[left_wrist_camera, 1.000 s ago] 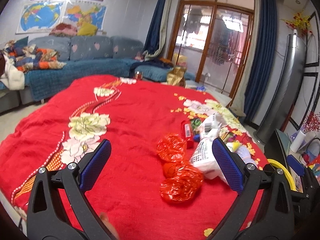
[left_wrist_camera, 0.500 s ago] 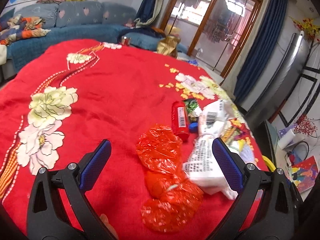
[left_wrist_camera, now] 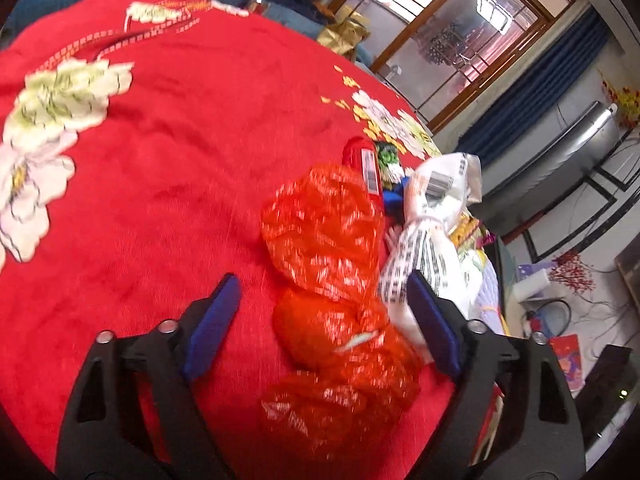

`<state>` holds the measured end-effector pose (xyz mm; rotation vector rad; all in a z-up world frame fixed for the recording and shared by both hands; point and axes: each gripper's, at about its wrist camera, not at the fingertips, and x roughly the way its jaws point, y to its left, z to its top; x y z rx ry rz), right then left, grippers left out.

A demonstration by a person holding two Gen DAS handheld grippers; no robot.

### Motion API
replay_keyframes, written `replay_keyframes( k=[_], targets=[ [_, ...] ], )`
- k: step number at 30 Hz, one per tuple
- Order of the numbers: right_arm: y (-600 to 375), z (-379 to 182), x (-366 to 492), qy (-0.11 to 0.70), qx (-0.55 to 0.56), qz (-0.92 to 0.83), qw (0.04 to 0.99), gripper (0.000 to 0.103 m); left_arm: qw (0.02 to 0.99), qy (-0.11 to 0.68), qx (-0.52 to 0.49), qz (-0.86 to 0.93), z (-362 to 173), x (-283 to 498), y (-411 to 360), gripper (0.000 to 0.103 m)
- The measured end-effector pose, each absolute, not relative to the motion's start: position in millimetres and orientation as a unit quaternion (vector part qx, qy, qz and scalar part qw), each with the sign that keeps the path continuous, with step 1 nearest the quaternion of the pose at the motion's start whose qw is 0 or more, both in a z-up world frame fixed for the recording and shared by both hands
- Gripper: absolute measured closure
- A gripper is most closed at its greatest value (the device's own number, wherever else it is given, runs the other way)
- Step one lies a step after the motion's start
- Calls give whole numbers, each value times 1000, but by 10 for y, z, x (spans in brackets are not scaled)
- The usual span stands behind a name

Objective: Collect trash
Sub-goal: 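Grasp the red plastic bag with the left tool while the right tool grasps the white mesh sleeve, then carry both items over the yellow bin and open both tools to drop them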

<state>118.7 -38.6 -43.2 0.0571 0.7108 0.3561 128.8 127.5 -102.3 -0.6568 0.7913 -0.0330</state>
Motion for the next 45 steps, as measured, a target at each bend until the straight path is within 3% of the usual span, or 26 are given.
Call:
replay_keyframes(
  k=[8,11,16,20,33,45],
  targets=[
    [-482,-391,1091,345,28,166,923,76,859,391,-329,-41,-1040,1150,1251,33],
    [-541,-370,1062,341,29,160,926,80,859,394,-324,-49,-1014,1086,1199,36],
    [-631,-291,998,328,33,149,932,83,859,409,-301,-57,-1013,1066,1094,61],
    [-705,-210,953,315,37,141,938,85,863,405,-296,-55,-976,1053,1117,70],
    [-908,40,843,277,67,154,946,85,916,311,-250,-37,-328,789,1179,73],
    [-1360,217,859,257,82,112,956,85,925,304,-209,-96,-110,817,645,73]
  ],
)
